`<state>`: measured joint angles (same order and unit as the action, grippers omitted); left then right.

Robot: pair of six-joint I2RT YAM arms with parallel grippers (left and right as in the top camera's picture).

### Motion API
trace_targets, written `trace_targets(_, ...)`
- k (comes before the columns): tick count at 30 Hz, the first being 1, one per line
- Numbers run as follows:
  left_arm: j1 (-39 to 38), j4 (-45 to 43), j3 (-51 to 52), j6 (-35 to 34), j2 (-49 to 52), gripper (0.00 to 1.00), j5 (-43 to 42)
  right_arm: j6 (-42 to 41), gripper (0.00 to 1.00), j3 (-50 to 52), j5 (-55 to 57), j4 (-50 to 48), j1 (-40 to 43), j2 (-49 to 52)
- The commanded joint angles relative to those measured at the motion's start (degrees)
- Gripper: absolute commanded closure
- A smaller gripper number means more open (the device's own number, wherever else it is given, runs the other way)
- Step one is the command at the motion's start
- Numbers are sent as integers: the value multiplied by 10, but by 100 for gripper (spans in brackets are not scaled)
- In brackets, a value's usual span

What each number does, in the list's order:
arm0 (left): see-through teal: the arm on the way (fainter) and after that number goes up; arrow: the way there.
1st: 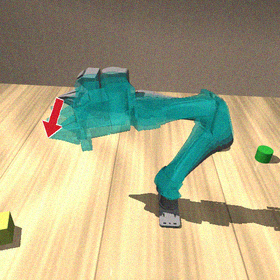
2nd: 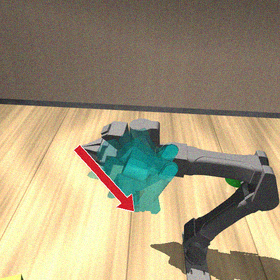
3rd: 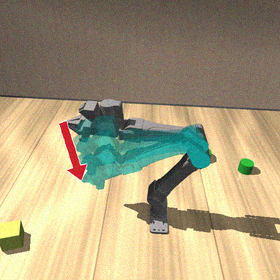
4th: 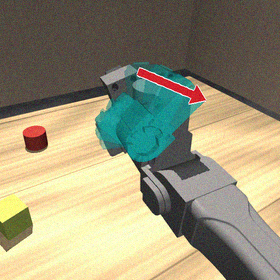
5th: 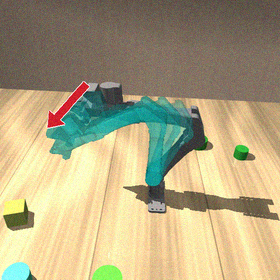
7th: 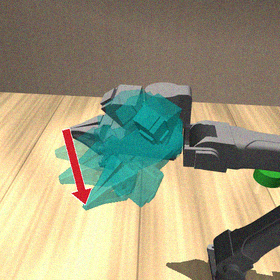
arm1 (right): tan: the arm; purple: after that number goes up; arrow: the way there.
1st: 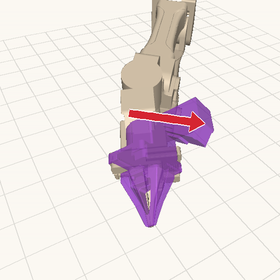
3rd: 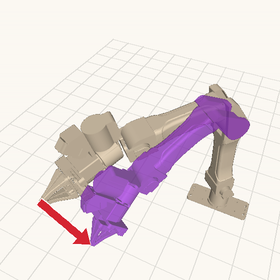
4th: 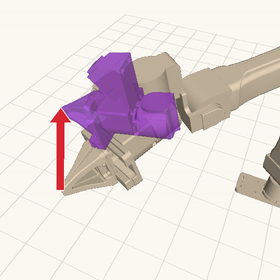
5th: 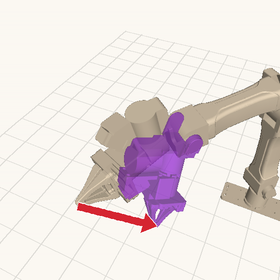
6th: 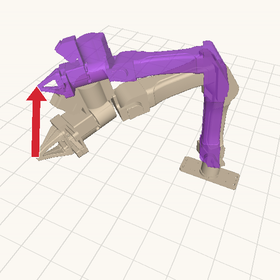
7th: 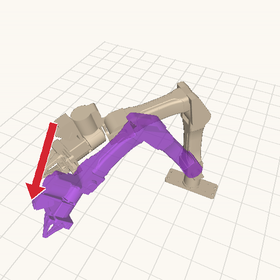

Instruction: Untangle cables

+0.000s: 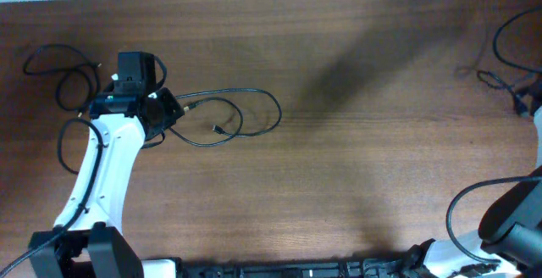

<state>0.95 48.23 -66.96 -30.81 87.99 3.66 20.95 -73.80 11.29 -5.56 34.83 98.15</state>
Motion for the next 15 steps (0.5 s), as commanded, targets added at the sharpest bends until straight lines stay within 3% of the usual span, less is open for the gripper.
trace_targets(1,3,2,-2,9,-9,100,2,-10,96,-34,-18,-1,-53,-40)
trace_targets(7,3,-10,-3,9,-9,100,7,-16,96,-155,-16,162,-353,-76)
trace_targets(9,4,-15,-3,9,-9,100,7,-81,96,-158,-16,225,-400,-77)
trace_targets(10,4,-19,-3,9,-9,100,7,-153,96,-156,-17,273,-409,-73)
trace_targets(11,4,-19,-3,9,-9,100,7,-287,96,-156,-28,400,-417,-60)
trace_targets(13,4,-22,-3,9,-9,100,7,-349,96,-143,-69,524,-424,-38)
trace_targets(15,4,-35,-5,9,-10,100,7,-352,96,-99,-110,598,-443,-7)
